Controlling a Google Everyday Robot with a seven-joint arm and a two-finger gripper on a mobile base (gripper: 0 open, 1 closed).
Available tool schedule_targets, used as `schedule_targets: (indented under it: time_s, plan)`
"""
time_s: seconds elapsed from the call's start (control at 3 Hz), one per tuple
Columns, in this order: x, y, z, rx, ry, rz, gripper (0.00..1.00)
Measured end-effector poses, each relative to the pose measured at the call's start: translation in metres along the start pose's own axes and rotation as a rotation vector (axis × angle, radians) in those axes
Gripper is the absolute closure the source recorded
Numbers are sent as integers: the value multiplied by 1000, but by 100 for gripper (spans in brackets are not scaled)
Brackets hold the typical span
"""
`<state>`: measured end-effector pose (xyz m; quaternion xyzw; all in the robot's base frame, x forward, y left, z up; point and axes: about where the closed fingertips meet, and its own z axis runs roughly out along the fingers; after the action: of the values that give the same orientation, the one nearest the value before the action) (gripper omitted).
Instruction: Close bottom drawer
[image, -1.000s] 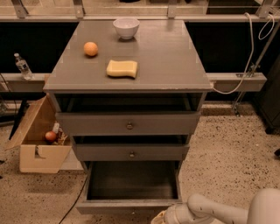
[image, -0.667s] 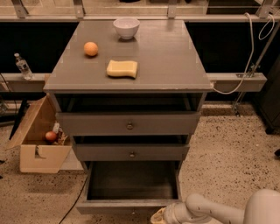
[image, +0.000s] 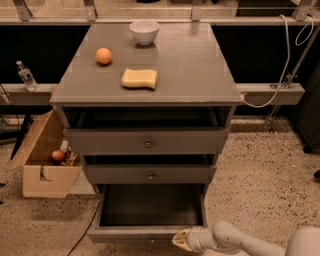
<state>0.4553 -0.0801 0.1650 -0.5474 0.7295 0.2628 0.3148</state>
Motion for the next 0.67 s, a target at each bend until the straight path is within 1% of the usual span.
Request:
schedule_targets:
  time_s: [0.33, 0.67]
  plan:
    - [-2, -23, 9, 83, -16, -14, 100]
    - [-7, -47, 20, 151, -67, -18, 100]
